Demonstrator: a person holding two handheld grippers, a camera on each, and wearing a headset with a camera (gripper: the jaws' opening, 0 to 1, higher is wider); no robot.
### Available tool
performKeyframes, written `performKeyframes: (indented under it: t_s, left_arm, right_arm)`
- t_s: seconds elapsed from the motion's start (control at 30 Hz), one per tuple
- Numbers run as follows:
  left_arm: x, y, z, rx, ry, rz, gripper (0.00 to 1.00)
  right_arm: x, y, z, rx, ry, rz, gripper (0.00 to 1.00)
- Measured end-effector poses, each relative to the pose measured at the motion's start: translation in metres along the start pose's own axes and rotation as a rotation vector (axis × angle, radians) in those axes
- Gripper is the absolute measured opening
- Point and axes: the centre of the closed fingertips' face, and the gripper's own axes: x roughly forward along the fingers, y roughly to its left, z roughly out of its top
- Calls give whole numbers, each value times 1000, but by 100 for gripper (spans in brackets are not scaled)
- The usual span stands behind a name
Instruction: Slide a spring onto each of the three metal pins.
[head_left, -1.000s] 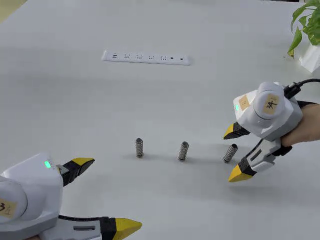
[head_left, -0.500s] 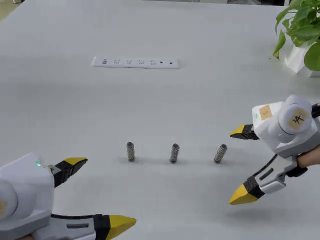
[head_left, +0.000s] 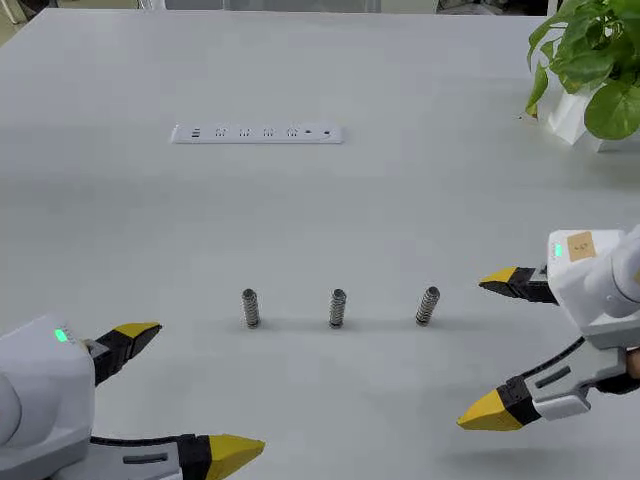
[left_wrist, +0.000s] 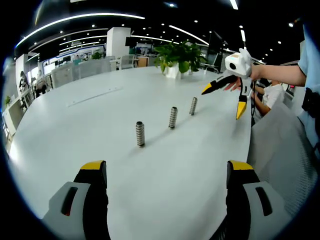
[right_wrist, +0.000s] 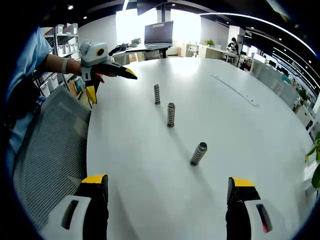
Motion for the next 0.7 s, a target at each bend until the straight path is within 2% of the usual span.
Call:
performKeyframes:
  t_s: [0.43, 0.7]
  left_arm:
    - [-5, 0, -2, -3, 0, 14, 99]
    - [-7, 2, -4, -10, -1, 23, 99]
  right_arm:
    - [-28, 12, -23, 109, -54, -83, 99]
    - [-26, 25, -31, 156, -83, -79, 99]
